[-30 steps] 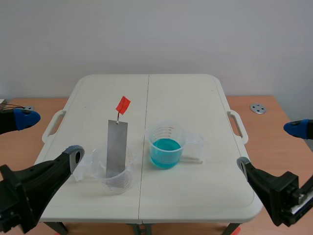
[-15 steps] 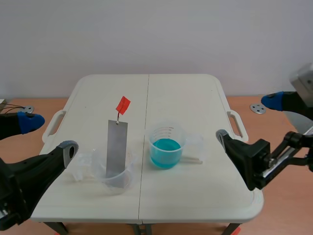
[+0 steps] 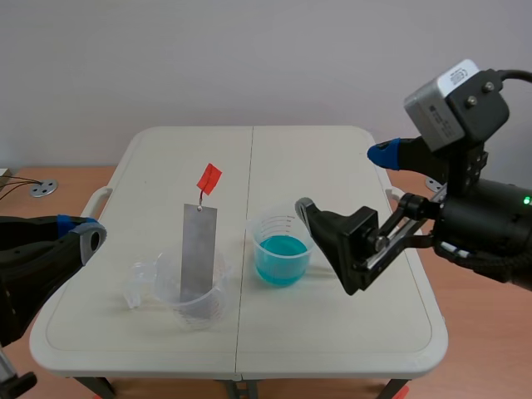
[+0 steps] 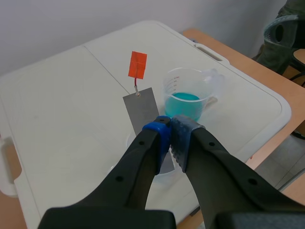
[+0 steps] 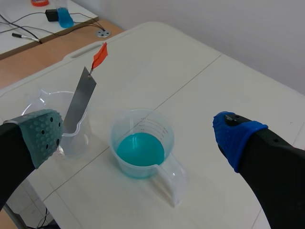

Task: Hold the metal plate by the orange handle, dip it into the blue solution, take it out and point at it, then put the plate back in the beaker on the left.
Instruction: 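Lift the metal plate out of the left beaker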

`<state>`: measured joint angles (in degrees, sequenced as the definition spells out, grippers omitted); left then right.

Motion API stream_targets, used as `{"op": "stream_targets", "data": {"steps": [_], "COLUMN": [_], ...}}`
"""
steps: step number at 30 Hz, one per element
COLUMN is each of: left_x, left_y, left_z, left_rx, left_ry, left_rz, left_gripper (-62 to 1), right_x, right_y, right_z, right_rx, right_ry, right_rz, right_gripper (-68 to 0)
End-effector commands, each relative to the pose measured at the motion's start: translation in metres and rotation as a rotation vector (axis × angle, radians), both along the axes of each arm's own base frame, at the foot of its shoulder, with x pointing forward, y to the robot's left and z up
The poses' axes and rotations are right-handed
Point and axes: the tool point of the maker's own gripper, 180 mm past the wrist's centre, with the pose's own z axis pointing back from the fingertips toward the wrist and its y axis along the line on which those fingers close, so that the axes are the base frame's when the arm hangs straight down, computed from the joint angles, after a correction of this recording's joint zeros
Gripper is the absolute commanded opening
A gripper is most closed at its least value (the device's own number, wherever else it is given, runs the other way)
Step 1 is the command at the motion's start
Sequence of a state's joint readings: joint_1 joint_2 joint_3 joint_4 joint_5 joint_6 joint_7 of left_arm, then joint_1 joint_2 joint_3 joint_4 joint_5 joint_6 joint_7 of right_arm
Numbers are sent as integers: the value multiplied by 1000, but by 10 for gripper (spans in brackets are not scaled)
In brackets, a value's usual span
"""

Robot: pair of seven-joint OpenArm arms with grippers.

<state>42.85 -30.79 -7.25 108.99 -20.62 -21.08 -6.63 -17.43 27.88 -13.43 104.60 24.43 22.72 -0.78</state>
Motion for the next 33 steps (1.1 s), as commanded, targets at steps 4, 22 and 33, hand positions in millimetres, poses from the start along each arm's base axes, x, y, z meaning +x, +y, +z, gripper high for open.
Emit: {"op": "stream_targets", "data": {"steps": [4,22,33], "left_x": [-3,-131,-189], "left_y": [3,111,131], "left_z": [-10,-145,-210], "left_rx": [45,439,507], "left_ry": [42,558,761], "left_rz": [9,165,125], "left_gripper": [-594,-594,-594], "right_x": [17,47,62], "right_y": [8,79,102], "right_z": [4,-26,-21], "right_rx": [71,211,295], "right_ry": [-14,100,117], "right_rz": [-29,107,152], "right_gripper": [-14,-14,-88]}}
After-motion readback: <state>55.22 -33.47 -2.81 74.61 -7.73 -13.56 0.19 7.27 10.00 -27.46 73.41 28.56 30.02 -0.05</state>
